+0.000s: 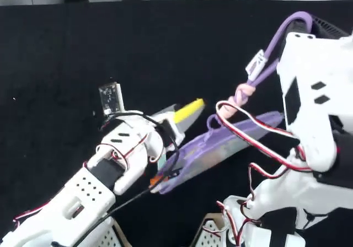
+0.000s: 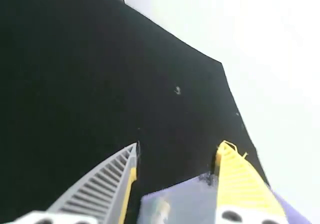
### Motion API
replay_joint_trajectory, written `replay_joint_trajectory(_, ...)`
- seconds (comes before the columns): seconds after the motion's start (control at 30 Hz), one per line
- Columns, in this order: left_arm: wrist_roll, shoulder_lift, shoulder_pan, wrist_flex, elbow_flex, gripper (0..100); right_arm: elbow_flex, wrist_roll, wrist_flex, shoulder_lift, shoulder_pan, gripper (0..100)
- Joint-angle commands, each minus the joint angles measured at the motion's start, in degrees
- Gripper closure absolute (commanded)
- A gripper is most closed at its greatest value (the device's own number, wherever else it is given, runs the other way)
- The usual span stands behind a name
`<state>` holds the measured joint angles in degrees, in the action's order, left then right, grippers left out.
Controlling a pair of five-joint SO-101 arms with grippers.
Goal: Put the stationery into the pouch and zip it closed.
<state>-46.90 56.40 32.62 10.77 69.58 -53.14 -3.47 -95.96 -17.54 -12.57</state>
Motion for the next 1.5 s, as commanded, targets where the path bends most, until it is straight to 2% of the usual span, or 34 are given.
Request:
replay_joint_trajectory(0.0, 0.97, 1.14, -12.0, -3.34, -0.4, 75, 5.67, 0.53, 6.86, -0.92, 0.35, 98.7)
replay_joint_trajectory(0.13, 0.88, 0.97, -29.23, -2.99, -2.15, 75, 11.3, 0.53, 12.22, -0.84, 0.26, 98.7)
replay_joint_trajectory(0.23, 0.88, 1.05, -37.05, -2.81, -3.56, 75, 13.41, 0.53, 14.51, -1.19, -0.18, 98.7)
replay_joint_trajectory(0.33, 0.88, 1.05, -36.7, -1.49, -3.82, 75, 13.49, 1.67, 14.51, -1.27, -2.29, 98.7)
replay_joint_trajectory(0.53, 0.88, 0.44, -28.0, 1.23, -3.21, 75, 14.2, 1.49, 11.43, -3.38, -4.92, 98.7)
replay_joint_trajectory(0.73, 1.14, 0.44, -27.38, 0.7, -1.45, 75, 14.2, 0.18, 8.97, -9.1, -4.31, 98.7)
replay_joint_trajectory(1.17, 1.23, 0.44, -28.35, 0.7, -1.27, 75, 14.29, -0.09, 3.34, -20.18, 3.34, 98.7)
replay_joint_trajectory(1.47, 1.23, 0.44, -28.35, 0.7, -0.84, 75, 24.84, 0.53, 8.62, -20.79, 13.19, 98.7)
